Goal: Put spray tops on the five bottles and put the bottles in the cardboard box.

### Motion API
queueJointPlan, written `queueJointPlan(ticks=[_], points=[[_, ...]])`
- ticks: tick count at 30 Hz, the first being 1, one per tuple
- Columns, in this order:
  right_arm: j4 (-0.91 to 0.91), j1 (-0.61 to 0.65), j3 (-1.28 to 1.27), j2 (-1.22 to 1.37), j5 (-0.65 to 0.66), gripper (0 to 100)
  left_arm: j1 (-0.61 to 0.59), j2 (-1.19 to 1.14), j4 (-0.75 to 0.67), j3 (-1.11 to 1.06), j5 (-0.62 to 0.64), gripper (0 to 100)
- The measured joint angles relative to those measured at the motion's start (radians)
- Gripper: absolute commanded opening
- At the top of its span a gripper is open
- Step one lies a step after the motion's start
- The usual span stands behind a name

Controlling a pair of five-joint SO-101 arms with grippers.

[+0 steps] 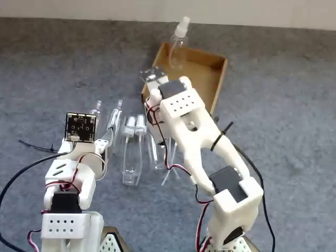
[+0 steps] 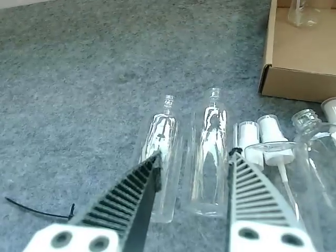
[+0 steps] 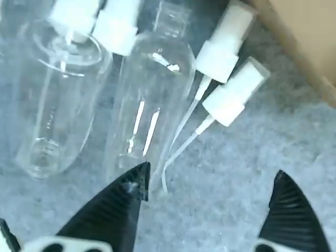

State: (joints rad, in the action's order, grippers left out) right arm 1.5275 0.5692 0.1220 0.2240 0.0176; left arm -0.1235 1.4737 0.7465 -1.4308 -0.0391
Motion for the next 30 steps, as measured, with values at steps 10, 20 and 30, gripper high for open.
queueJointPlan(ticks=[10,20,30], points=[[-0.048,0.087,-0.008,0.0,-0.11,30.0,0.0,0.0,0.0,0.0,0.0,20],[-0.126,0.121,-0.018,0.196,-0.143,29.0,0.0,0.0,-0.003,0.0,0.0,20],[-0.126,0.129,-0.018,0.238,-0.143,0.8,0.0,0.0,-0.003,0.0,0.0,20]])
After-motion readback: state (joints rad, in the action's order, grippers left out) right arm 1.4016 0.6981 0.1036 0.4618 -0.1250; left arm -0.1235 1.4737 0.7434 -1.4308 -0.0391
